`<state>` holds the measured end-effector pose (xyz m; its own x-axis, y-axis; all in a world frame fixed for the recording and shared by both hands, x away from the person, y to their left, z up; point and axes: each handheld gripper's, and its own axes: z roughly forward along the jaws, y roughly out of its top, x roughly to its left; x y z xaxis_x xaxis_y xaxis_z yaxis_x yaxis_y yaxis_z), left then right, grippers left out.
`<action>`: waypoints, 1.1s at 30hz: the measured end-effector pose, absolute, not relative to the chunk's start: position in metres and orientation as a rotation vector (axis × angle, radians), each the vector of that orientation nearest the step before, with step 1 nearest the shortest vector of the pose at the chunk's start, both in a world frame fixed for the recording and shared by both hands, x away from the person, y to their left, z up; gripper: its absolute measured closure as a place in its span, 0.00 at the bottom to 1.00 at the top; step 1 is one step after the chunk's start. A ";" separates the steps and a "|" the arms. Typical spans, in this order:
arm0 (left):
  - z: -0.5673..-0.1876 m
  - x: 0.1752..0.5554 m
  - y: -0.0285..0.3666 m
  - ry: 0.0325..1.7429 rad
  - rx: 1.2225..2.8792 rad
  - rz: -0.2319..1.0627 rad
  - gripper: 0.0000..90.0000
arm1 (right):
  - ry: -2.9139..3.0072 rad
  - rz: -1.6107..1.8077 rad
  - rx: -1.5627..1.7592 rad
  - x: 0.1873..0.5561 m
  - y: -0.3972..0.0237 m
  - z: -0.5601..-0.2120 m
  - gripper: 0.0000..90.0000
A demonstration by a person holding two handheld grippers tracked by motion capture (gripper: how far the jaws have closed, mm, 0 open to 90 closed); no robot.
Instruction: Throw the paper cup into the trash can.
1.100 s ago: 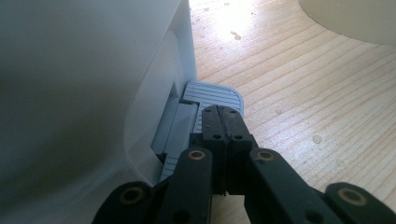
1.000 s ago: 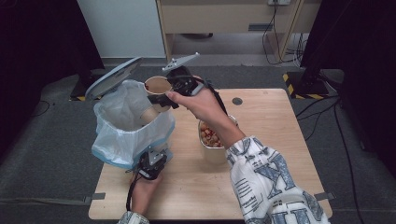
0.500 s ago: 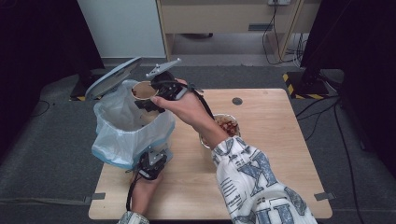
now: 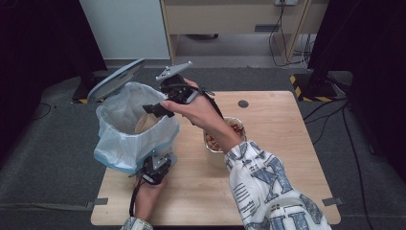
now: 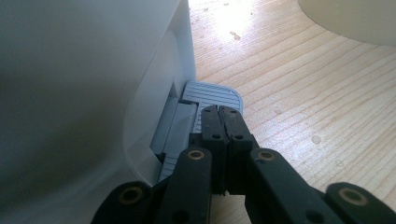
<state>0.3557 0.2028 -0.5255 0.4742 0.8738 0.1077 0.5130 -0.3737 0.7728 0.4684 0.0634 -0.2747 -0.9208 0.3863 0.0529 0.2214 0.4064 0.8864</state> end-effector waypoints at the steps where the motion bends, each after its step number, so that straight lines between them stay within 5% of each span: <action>1: -0.526 0.356 0.203 1.145 2.042 0.680 0.98 | 2.495 1.535 0.544 0.469 0.062 -0.275 0.13; 33: -0.526 0.356 0.203 1.143 2.043 0.680 0.98 | 2.446 1.546 0.652 0.474 0.011 -0.283 0.08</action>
<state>0.3556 0.2029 -0.5255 0.4756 0.8729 0.1084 0.5122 -0.3750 0.7727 0.4745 0.0113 -0.2830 -0.8887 0.4508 0.0837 0.2689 0.3647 0.8914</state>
